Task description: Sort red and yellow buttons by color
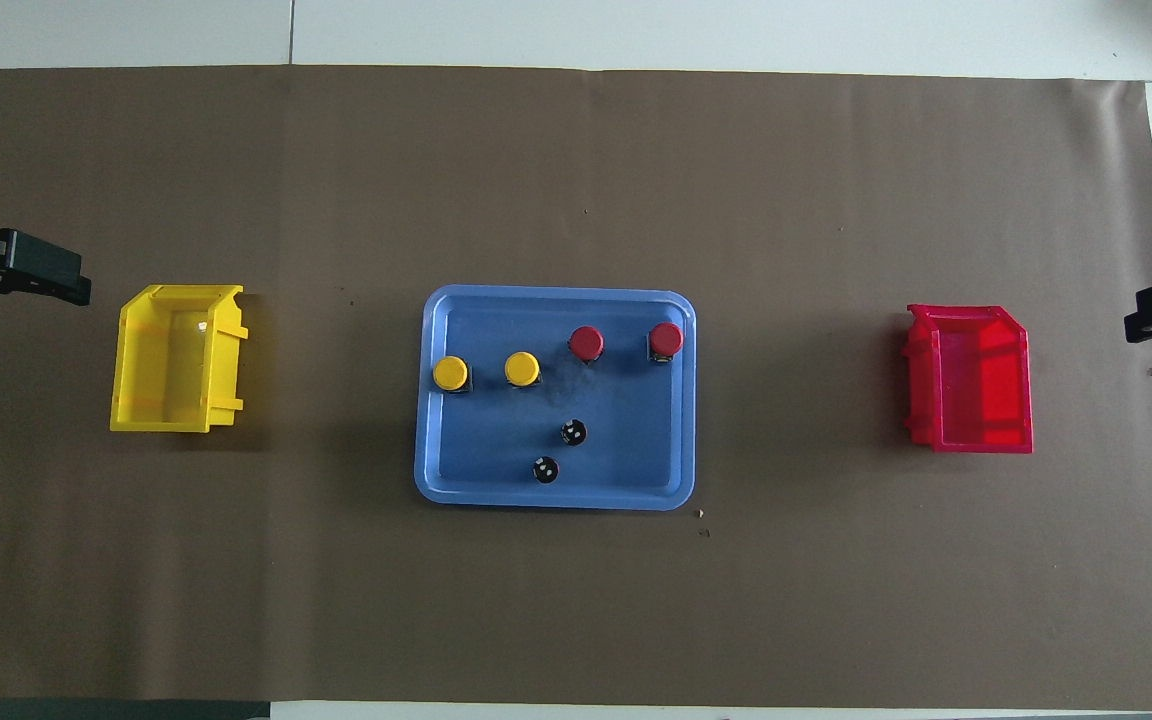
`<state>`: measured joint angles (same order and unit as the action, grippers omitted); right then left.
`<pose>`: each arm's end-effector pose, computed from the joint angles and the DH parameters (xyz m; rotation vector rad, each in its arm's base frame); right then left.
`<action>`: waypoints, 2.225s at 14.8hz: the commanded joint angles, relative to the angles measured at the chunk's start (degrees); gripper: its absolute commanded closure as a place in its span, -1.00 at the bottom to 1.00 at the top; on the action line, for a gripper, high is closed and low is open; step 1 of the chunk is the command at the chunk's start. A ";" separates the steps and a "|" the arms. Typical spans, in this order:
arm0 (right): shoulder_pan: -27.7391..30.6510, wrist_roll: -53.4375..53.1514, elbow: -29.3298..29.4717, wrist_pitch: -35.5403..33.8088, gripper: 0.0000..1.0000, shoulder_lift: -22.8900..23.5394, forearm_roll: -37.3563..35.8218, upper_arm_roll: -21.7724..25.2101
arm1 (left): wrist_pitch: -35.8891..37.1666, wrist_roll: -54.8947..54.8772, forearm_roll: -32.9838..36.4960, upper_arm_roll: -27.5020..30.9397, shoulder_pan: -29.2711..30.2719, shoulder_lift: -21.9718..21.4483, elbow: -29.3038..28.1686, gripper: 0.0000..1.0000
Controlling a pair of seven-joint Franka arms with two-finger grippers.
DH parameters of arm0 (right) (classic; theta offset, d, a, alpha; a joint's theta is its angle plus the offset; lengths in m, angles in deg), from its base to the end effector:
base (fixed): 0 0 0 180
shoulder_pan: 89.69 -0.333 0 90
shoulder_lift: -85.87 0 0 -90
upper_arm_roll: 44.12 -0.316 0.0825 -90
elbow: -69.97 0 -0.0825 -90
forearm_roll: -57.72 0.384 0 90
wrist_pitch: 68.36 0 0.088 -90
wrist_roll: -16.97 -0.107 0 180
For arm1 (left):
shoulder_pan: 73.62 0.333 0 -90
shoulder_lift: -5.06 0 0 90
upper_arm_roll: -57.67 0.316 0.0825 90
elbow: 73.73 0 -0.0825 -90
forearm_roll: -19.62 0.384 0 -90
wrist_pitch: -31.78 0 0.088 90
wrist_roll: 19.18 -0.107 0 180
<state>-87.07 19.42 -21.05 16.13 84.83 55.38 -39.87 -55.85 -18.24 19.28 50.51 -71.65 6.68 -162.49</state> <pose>0.5336 -0.0694 0.6182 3.1038 -0.1227 -0.1535 0.5564 -0.0502 0.6155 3.1316 -0.1164 -0.0756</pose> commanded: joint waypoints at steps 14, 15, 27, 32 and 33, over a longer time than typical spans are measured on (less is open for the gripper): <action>-7.52 -7.58 2.34 2.86 -1.00 3.39 2.50 -0.99 | 0.62 -0.50 -0.62 0.04 0.32 -1.44 -1.33 -1.00; -9.98 -11.72 2.69 5.22 -1.00 4.80 4.00 -1.34 | 0.62 -0.58 -0.62 0.04 0.32 -1.44 -1.33 -1.00; -31.80 -33.30 -8.02 36.27 -0.93 21.61 3.05 -1.79 | 0.62 -0.58 -0.62 0.04 0.32 -1.44 -1.33 -1.00; -31.71 -33.12 -12.31 39.51 -0.65 20.38 3.14 -1.79 | 0.62 -0.50 -0.62 0.04 0.32 -1.44 -1.33 -1.00; -31.80 -32.77 -14.68 41.18 -0.58 19.76 3.14 -1.79 | 0.62 -0.50 -0.62 0.04 0.32 -1.44 -1.33 -1.00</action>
<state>-119.24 -13.88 -29.49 53.42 107.53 58.61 -41.31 -55.79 -18.24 19.28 50.51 -71.65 6.65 -162.49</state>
